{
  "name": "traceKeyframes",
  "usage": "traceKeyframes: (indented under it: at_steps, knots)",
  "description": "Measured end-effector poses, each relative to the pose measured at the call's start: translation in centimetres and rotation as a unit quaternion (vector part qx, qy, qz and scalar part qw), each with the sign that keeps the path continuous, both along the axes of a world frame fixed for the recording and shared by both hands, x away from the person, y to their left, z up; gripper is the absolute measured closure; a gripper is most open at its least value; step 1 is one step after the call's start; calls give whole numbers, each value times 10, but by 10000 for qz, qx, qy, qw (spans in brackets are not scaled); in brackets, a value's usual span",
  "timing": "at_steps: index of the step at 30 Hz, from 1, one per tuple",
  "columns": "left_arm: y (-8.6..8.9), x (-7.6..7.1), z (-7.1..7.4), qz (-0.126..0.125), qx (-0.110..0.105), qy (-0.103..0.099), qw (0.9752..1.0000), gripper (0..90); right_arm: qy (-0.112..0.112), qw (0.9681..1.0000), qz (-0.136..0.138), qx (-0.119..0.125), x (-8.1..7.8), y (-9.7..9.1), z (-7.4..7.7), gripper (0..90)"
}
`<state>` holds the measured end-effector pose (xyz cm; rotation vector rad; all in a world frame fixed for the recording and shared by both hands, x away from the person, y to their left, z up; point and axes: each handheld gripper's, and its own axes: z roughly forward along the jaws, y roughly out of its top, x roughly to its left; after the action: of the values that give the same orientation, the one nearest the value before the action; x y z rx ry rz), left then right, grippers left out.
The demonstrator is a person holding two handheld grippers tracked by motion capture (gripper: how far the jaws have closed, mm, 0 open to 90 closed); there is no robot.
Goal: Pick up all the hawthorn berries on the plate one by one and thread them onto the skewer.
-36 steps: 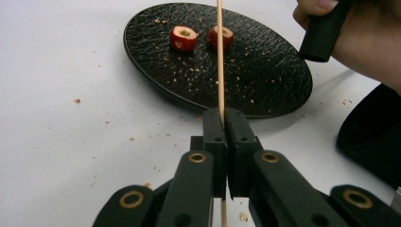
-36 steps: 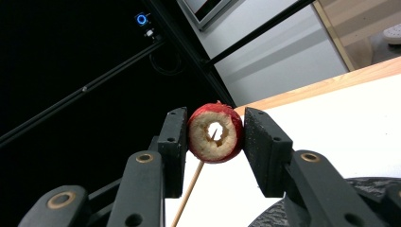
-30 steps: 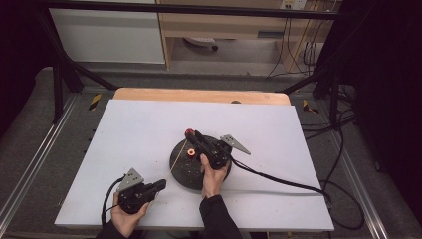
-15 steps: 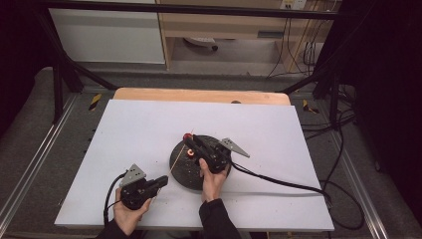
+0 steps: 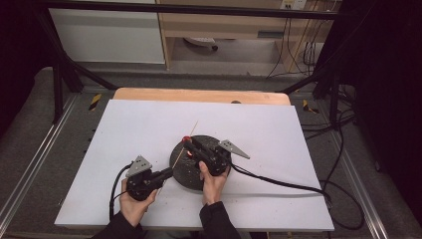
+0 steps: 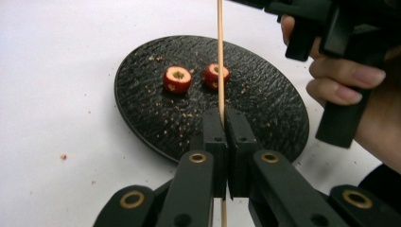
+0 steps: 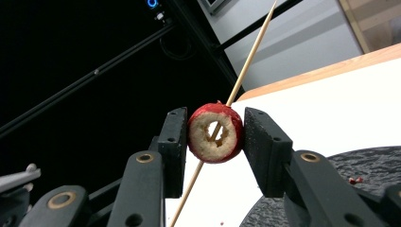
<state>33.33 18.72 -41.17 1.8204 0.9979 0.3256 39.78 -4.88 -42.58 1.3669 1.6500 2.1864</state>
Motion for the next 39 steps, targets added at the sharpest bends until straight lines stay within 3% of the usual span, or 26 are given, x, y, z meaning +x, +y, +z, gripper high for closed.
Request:
traceKeyframes:
  at_steps: [22,39]
  knots:
    - [-17,21,13,6,-28,-111,9999,881,18,9996,221,-154,-8,0,-2,618]
    - [-18,22,11,-60,3,-120,9999,881,119,9986,398,-326,-12,1,-6,612]
